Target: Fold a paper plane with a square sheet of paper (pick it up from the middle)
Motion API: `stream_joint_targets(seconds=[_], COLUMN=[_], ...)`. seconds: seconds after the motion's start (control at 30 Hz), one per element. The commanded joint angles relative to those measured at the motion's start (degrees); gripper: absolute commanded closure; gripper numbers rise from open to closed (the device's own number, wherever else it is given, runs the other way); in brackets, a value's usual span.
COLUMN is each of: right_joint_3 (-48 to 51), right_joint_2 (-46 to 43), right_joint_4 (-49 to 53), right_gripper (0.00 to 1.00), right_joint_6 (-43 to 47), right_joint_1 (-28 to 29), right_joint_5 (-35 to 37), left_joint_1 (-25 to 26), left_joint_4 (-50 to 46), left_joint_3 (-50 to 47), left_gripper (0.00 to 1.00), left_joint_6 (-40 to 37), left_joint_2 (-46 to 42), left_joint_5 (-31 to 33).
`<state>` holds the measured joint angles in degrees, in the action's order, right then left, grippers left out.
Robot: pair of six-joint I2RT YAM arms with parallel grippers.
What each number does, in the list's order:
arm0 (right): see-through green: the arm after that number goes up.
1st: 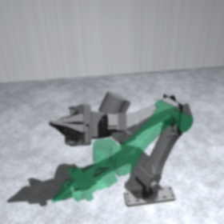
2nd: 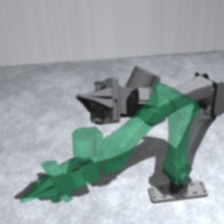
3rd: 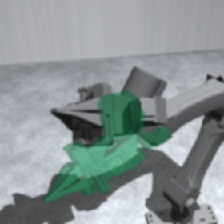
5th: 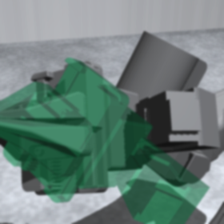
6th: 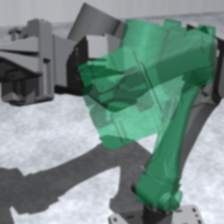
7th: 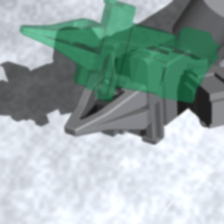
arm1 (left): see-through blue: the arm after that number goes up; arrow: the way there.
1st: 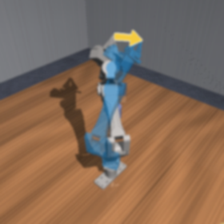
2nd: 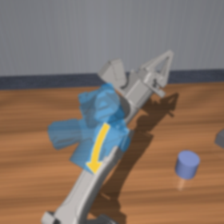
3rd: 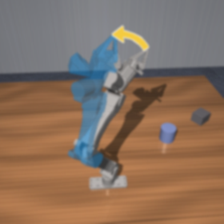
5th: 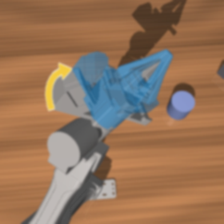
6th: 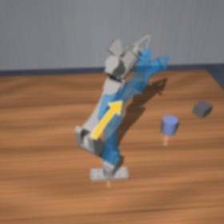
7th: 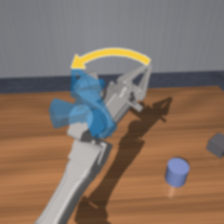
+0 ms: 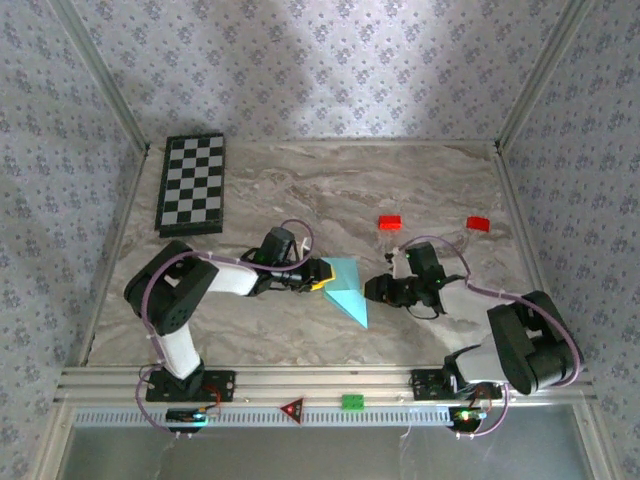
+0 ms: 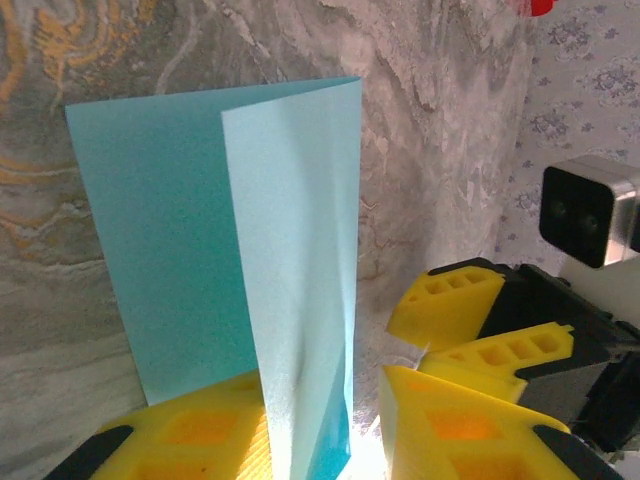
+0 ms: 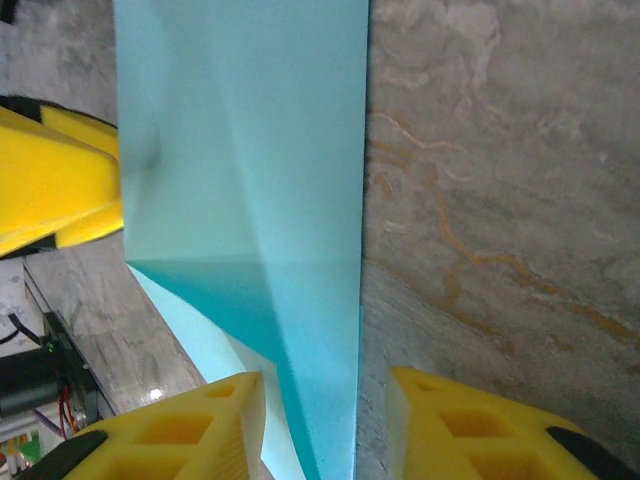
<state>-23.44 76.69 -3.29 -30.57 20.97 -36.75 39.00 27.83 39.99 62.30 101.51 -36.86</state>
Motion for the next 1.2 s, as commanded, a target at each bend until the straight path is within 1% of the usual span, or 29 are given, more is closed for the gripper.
stream_joint_targets(seconds=[0.0,0.2,0.43,0.7,0.87,1.0,1.1,1.17], right_joint_3=[-1.9,-3.18,-3.63,-3.89,-3.79,-3.94,-4.73,-5.44], right_joint_2=[0.96,3.03,4.17,4.36,4.37,4.42,3.57,2.27], right_joint_4=[1.97,3.06,3.76,5.14,5.31,5.34,5.22,5.61], right_gripper=[0.63,0.67,0.71,0.71,0.72,0.72,0.68,0.62], right_joint_6=[0.95,1.4,1.9,3.17,3.32,3.5,3.25,3.08], right_joint_1=[1.03,2.66,3.16,3.15,3.07,3.1,3.06,3.23], right_joint_5=[1.02,2.8,4.34,5.01,5.27,4.96,3.9,3.85], left_joint_1=[0.11,0.37,0.69,0.81,0.81,0.85,0.85,0.85], left_joint_4=[2.29,3.59,4.17,3.12,0.68,-0.67,-1.35,-2.29], left_joint_3=[2.02,2.69,3.58,5.61,6.59,6.23,4.71,3.28], left_gripper=[0.68,0.66,0.64,0.63,0.69,0.82,0.91,0.94], left_joint_6=[0.39,0.8,1.14,1.03,0.14,0.6,1.05,1.06], left_joint_2=[0.87,1.66,2.97,4.57,4.94,4.25,2.37,0.18], left_joint_5=[-2.06,-3.21,-4.19,-5.34,-4.68,-2.57,0.27,2.93])
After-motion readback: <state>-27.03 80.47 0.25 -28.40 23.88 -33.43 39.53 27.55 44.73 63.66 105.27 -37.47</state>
